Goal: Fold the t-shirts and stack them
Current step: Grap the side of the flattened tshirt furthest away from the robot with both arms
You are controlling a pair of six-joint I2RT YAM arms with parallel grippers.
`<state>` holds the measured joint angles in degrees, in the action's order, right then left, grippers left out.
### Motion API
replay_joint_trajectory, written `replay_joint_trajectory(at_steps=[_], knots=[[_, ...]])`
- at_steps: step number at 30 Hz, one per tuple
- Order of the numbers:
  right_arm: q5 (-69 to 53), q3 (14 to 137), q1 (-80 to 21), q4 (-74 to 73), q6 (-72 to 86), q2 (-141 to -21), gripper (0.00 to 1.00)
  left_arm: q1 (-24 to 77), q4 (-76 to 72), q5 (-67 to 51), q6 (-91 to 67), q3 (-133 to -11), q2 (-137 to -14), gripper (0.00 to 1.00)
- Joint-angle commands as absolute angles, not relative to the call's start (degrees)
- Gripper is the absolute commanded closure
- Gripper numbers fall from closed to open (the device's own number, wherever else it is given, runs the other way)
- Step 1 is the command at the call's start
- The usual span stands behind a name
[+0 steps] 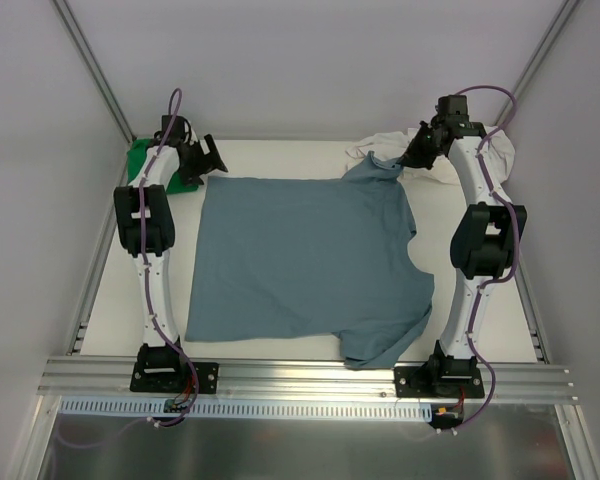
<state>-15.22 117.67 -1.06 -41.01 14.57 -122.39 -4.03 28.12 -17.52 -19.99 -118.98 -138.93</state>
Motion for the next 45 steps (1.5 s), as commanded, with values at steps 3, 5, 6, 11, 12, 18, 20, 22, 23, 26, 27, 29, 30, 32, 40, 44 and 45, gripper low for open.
replay_joint_trajectory(at_steps=[3,5,6,11,12,18,20,22,23,26,27,29,30,32,40,44,45], knots=[[-14.9,120.9,-1.4,-41.3,15.1,-120.0,1.00,-3.6,31.5,-17.7,-19.3,-124.4,-141.1,0.10],[-14.9,121.0,-1.3,-41.5,15.0,-120.0,1.00,-3.6,32.8,-18.8,-19.4,-126.2,-142.4,0.11],[-14.8,121.0,-1.4,-41.5,14.9,-120.0,1.00,-3.6,33.0,-19.5,-19.9,-126.6,-142.8,0.11],[-14.7,121.7,-1.3,-41.7,14.8,-120.4,1.00,-3.3,34.1,-22.2,-20.5,-126.6,-143.8,0.18],[-14.7,122.3,-1.3,-41.8,14.9,-120.6,1.00,-3.4,34.0,-22.3,-20.5,-126.6,-143.8,0.19],[-14.6,123.1,-1.3,-42.2,14.8,-121.1,1.00,-3.4,34.4,-24.3,-20.9,-126.7,-144.3,0.37],[-14.6,123.1,-1.4,-42.2,14.8,-121.1,1.00,-3.3,34.8,-24.7,-20.8,-126.7,-144.7,0.47],[-14.4,123.1,-1.4,-42.2,14.8,-120.9,1.00,-3.3,35.2,-25.0,-20.7,-126.7,-144.8,0.66],[-14.2,123.1,-1.2,-42.2,14.8,-120.9,1.00,-3.3,35.3,-25.0,-20.7,-126.7,-144.9,0.73],[-14.3,123.0,-1.1,-42.2,14.8,-120.9,1.00,-3.4,35.7,-24.3,-20.5,-126.4,-144.6,1.00],[-14.4,122.9,-1.2,-42.2,14.8,-120.9,1.00,-3.3,35.6,-24.2,-20.4,-126.0,-144.3,1.00],[-14.5,122.6,-1.1,-42.2,14.8,-120.8,1.00,-3.4,35.1,-23.6,-19.9,-125.2,-143.4,1.00],[-14.5,122.6,-1.1,-42.2,14.9,-120.8,1.00,-3.4,34.7,-23.5,-19.7,-125.1,-143.1,1.00],[-14.7,122.3,-1.2,-41.8,14.8,-120.7,1.00,-3.4,34.5,-22.6,-19.2,-124.6,-142.0,1.00],[-14.9,122.3,-1.2,-42.4,13.8,-119.7,1.00,-3.5,32.5,-21.5,-18.8,-123.3,-135.5,1.00],[-15.6,120.8,-1.1,-42.6,13.0,-118.1,1.00,-3.5,33.1,-21.2,-18.1,-121.1,-131.5,1.00],[-15.6,120.4,-1.1,-42.8,12.7,-117.8,1.00,-3.5,33.2,-21.0,-17.8,-120.5,-130.5,1.00]])
